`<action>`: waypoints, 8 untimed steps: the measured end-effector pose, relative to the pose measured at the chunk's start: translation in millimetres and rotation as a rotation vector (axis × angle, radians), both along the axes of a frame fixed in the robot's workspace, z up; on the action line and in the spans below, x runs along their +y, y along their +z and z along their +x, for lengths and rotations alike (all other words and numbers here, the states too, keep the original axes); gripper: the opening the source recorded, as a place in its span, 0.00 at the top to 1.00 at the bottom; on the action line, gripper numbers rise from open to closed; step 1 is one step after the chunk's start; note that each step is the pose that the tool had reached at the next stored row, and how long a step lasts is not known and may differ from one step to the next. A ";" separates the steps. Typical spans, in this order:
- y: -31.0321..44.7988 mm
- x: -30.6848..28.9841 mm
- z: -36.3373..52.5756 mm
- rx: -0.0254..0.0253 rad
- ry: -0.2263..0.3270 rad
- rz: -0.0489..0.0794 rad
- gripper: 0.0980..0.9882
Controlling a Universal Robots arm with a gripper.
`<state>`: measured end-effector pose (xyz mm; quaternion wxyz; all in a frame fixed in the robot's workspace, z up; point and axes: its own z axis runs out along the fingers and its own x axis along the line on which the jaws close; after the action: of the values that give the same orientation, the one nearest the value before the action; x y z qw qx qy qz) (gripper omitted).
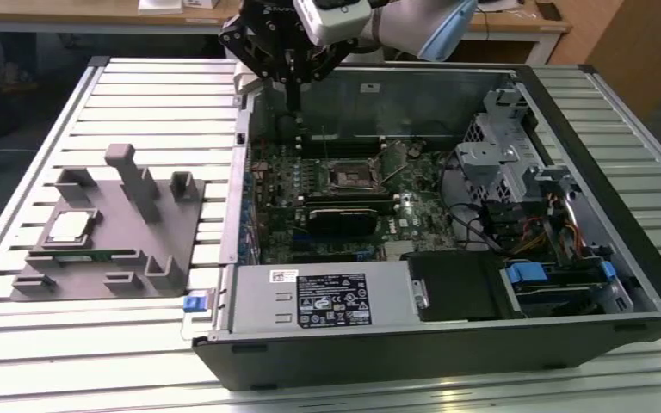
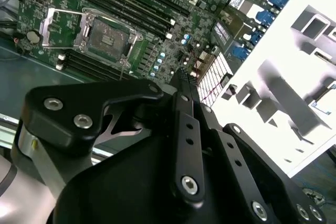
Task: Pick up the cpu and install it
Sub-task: 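Reach for the cpu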
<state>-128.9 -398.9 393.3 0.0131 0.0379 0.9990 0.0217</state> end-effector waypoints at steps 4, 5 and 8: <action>0.0 0.0 -3.7 0.0000 0.000 0.000 0.99; 0.0 0.0 -4.5 0.0000 0.000 0.000 0.99; 0.1 0.0 -6.8 0.0001 0.000 0.000 0.99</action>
<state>-135.7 -398.9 393.3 0.0130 0.0379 0.9990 0.0217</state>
